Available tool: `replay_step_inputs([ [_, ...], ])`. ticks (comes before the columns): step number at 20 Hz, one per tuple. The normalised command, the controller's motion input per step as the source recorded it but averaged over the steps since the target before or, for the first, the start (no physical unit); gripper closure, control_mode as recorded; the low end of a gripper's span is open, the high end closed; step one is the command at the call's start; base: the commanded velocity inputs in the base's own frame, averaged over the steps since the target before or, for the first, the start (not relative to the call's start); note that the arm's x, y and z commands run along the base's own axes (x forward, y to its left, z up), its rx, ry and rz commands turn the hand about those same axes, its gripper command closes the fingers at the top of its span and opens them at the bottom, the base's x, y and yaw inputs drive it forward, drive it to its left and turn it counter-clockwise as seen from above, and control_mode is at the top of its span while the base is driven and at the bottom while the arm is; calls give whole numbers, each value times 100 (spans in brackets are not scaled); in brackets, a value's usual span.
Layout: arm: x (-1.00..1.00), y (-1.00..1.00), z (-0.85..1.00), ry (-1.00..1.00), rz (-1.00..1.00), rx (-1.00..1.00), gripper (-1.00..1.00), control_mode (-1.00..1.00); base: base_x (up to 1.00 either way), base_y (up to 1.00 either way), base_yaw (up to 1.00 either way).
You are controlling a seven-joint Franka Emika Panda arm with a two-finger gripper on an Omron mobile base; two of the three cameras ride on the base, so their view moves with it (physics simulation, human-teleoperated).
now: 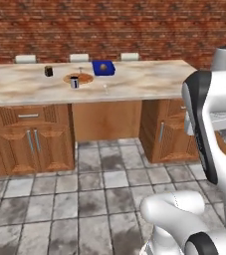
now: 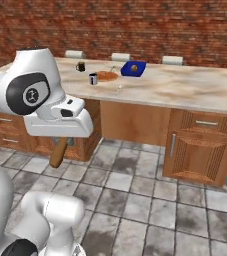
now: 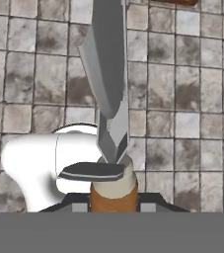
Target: Take the pizza cutter from the drawer on the left and place it on the dining counter for cutting.
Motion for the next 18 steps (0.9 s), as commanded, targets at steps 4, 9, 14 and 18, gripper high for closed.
replay_step_inputs([
  [4,0,0,0,0,0,0,100,100,63,98,-25],
  [9,0,0,0,0,0,0,100,100,63,92,-24],
  [14,0,0,0,0,0,0,100,100,68,86,-23],
  [18,0,0,0,0,0,0,100,100,75,63,-17],
])
